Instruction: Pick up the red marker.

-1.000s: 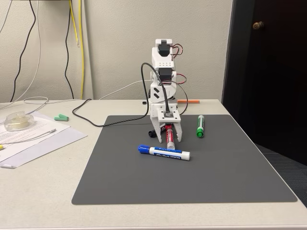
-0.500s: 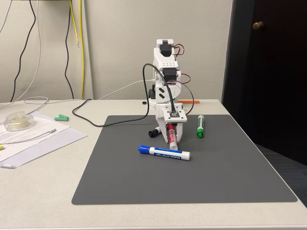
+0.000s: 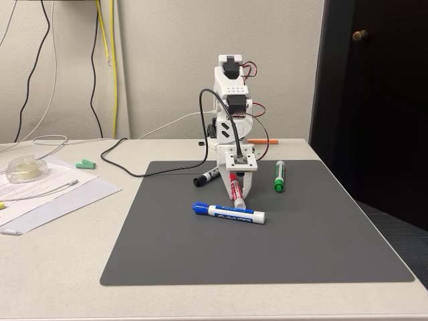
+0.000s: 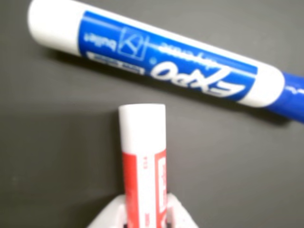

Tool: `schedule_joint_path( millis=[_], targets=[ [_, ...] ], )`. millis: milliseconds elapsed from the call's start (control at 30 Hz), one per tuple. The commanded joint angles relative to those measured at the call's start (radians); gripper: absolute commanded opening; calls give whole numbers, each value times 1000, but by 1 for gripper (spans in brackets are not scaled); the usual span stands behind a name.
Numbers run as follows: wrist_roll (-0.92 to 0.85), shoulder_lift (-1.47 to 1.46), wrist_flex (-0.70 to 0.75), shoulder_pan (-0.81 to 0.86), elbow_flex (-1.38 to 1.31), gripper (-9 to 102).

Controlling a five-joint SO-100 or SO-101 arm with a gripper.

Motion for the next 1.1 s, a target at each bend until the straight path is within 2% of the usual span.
schedule_joint_path(
  millis=[0, 267, 533, 800, 1067],
  targets=[
    [46, 75, 20, -12, -15, 3],
    [285, 316, 87, -72, -25, 3],
    [755, 641, 69, -152, -38, 3],
    [1117, 874, 64, -135, -38, 3],
    [1212, 870, 34, -124, -38, 3]
  ],
)
